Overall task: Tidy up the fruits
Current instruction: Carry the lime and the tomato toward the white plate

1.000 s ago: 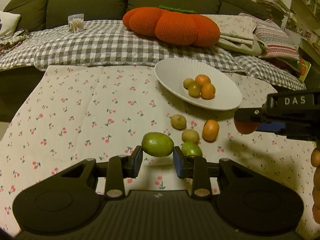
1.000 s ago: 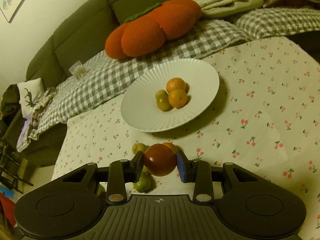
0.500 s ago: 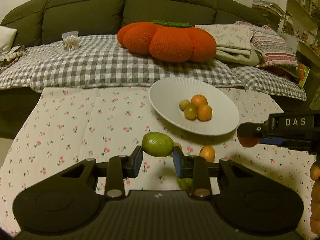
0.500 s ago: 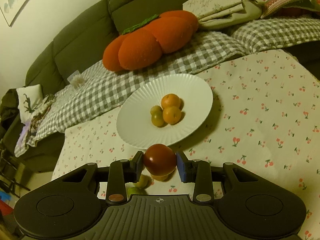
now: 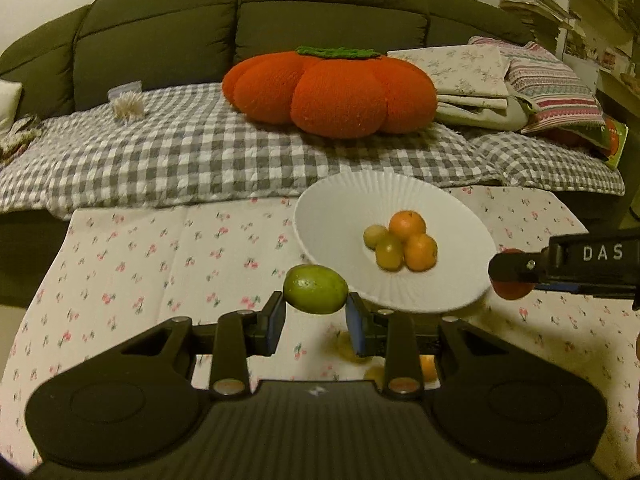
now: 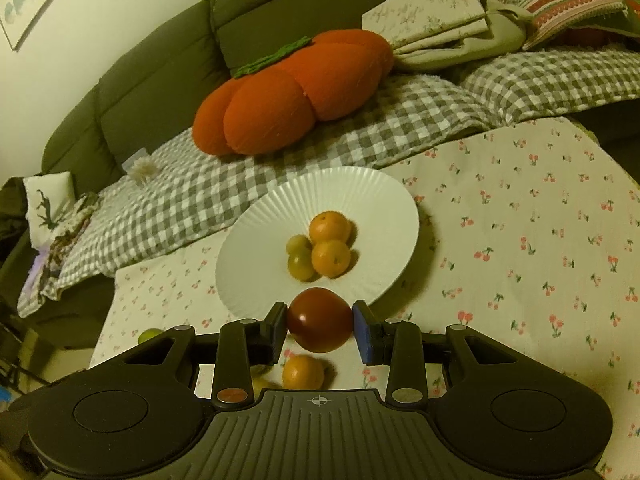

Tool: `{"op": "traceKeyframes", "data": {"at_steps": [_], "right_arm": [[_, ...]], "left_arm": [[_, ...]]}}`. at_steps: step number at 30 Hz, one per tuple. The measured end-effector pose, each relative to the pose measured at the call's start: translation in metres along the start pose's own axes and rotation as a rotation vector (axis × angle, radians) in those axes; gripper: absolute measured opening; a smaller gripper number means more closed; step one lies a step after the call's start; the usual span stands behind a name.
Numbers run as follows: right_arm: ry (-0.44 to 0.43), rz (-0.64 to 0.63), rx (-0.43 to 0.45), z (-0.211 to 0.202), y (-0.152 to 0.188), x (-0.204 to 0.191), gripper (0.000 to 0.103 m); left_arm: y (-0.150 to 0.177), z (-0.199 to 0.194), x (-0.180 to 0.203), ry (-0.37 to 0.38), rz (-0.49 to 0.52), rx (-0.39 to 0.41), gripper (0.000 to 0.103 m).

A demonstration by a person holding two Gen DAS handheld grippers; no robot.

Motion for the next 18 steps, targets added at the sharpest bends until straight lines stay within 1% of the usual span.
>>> {"op": "traceKeyframes", "data": {"at_steps": [3, 8, 14, 18], "right_arm": [[0.009, 0.008, -0.005, 0.006, -0.005, 0.006, 0.034], [0.020, 0.004, -0.004, 0.017, -0.015, 0.016, 0.034], [0.038, 0.013, -0.007, 0.034, -0.026, 0.028, 0.034], [0.040, 0.012, -0.007, 0.044, -0.030, 0.032, 0.034]], "left_arm": [[-0.006, 0.010, 0.008, 0.004, 0.028, 0.009, 0.031], [-0.012, 0.030, 0.016, 0.016, 0.040, 0.002, 0.031], [-0.014, 0.051, 0.018, 0.043, 0.055, -0.007, 0.031], [-0.013, 0.060, 0.017, 0.060, 0.068, 0.005, 0.031]]}}
Point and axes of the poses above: each gripper's, at about its wrist camera, not at the fingertips, and z roughly the way its jaws point, x to its right, y to its underside, the point moved 5 cm from there along z, roughly the way its jaws point, and after that the axes turned 13 degrees about -z, right-handed, at the moved point
